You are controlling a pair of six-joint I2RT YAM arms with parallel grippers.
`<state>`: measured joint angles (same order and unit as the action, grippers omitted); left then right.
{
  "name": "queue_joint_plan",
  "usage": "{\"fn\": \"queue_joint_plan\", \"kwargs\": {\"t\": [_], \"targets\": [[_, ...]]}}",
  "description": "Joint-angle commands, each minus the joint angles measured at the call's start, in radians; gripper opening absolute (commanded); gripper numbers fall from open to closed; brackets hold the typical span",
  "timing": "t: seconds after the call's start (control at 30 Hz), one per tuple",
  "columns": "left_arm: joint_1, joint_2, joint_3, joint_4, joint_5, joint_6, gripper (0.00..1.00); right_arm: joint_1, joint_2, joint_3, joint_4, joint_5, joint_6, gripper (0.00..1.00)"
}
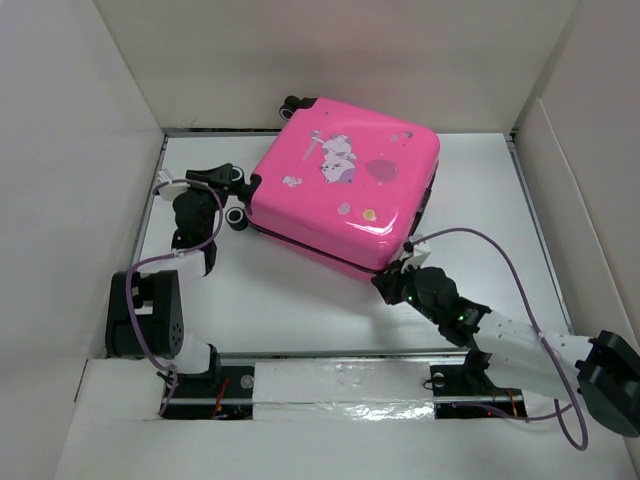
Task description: Pack the luggage
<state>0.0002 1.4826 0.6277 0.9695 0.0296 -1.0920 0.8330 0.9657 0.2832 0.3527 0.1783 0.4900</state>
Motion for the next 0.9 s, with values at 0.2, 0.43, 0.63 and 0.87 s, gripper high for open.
{"fn": "queue_joint_plan", "kwargs": {"t": [0.2,0.43,0.63,0.87], "targets": [[-0.155,-0.221,-0.123,0.11,0.001,0.147,0.0,0.196,-0.012,0.207,-0.167,0.004,-0.05,0.0],[-0.255,-0.366,-0.299,0.109,0.01,0.168,0.0,-0.094,-0.151,0.29,-0.306,-0.169,-0.126,0.0],[-0.472,-0.406,-0.37,0.08,-0.077,0.221,0.0,-0.435,-0.188,0.382,-0.396,-0.448,-0.247,0.0],[-0.614,-0.297,-0.359,0.149,-0.112,0.216,0.0,-0.001,-0.085,0.185,-0.066,-0.205,-0.018,0.0]]}}
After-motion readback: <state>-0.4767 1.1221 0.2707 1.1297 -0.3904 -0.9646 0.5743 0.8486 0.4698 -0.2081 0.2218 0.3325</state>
